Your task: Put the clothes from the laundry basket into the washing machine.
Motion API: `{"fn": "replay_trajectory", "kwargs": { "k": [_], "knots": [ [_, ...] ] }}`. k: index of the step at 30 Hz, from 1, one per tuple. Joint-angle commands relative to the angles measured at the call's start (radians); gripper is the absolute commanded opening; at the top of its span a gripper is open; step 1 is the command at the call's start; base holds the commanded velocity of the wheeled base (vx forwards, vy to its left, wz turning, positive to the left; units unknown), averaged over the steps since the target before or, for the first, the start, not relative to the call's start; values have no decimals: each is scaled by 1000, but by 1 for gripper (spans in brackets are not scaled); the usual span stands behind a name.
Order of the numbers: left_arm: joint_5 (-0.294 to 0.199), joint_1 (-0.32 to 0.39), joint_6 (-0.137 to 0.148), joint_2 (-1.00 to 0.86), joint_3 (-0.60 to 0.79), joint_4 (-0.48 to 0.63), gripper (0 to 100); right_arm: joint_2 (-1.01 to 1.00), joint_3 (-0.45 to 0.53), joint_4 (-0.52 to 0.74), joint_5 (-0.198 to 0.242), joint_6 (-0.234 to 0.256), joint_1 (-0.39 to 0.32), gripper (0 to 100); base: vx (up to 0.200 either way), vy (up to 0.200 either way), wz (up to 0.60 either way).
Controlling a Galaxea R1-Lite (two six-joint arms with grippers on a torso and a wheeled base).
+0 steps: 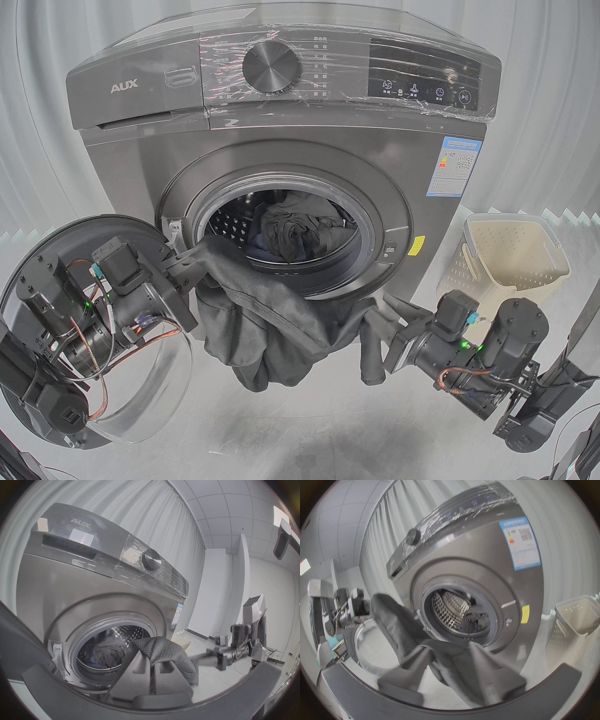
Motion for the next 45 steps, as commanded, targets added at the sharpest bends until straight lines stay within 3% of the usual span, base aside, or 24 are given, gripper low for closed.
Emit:
{"fn": "replay_trajectory", "kwargs": {
  "k": [1, 4, 11, 14, 18, 21, 27, 31, 39, 45],
  "knots": [
    [-1, -12, 3, 70, -66, -1, 0, 95, 84, 1, 6, -10, 30, 100, 0, 0, 0],
    [1, -14, 7, 96, -67, -1, 0, 102, 142, 3, 12, -10, 38, 100, 0, 0, 0],
    [1, -15, 6, 104, -81, -2, 0, 118, 168, 3, 6, -10, 12, 100, 0, 0, 0],
    [1, -15, 6, 99, -95, -2, 0, 115, 165, 1, 23, -7, 9, 100, 0, 0, 0],
    [3, -15, 3, 104, -113, -2, 0, 105, 179, 3, 77, -9, 38, 100, 0, 0, 0],
    [3, -15, 3, 104, -110, -2, 0, 112, 168, 1, 83, -10, 46, 100, 0, 0, 0],
    [1, -21, 7, 98, -107, -2, 0, 173, 27, 4, 71, -7, 20, 100, 0, 0, 0],
    [1, -47, 6, 95, -115, -1, 0, 286, -103, 4, 86, -18, 17, 100, 0, 0, 0],
    [1, -70, 6, 92, -136, -1, 0, 441, -241, 4, 123, -70, -11, 100, 0, 0, 0],
    [-1, -77, 6, 90, -151, -1, 0, 500, -332, 4, 124, -73, 6, 100, 0, 0, 0]
  ]
}}
